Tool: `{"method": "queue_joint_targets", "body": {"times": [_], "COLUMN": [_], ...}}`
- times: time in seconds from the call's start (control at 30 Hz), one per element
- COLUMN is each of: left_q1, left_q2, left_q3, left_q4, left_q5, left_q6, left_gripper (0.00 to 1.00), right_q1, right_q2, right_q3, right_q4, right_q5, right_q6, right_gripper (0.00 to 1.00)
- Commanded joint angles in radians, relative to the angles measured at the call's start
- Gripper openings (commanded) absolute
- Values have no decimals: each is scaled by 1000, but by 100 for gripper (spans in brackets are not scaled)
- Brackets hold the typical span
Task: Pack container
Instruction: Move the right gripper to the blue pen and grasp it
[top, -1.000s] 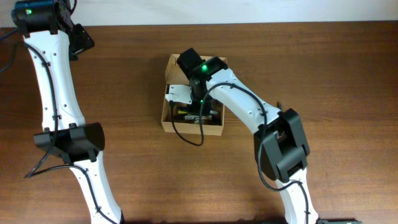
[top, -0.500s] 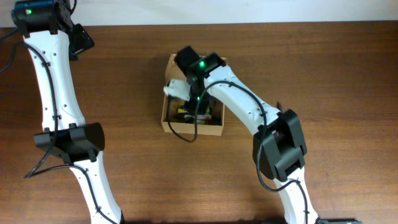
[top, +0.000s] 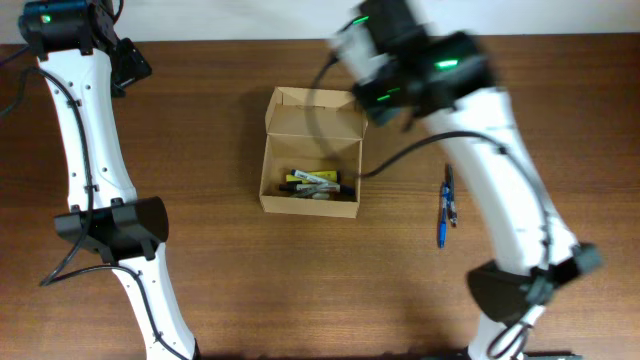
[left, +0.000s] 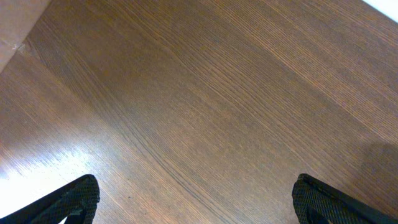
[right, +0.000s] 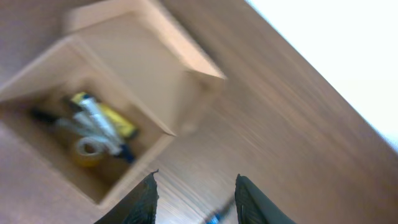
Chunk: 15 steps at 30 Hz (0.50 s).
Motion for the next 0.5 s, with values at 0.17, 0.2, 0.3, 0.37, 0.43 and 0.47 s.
{"method": "queue_joint_targets", "body": {"times": [0.17,0.2,0.3,0.37,0.43,0.47], "left_q1": [6,6,6,6,6,6], "left_q2": [-19,-19,-19,-19,-19,-19], "left_q3": [-5,-5,-5,-5,-5,-5], "left_q4": [-2,-2,-2,-2,-2,-2], "left_q5": [-11,-11,-11,-11,-11,-11], "left_q6": [10,10,10,10,10,10], "left_gripper": [100,100,100,100,100,100], "right_q1": [-314,-340,-383,-400,-411,-416], "right_q2": [-128,-124,-123,-123,-123,-123], "right_q3": [-219,-269,-425,-545,-658,-700], "right_q4": [-61,-67,-24,31,91,114], "right_q5": [-109,-109,-113,-121,-128,-131], "right_q6": [176,194,226,252,275,285], "right_gripper": [35,34,33,34,39,41]}}
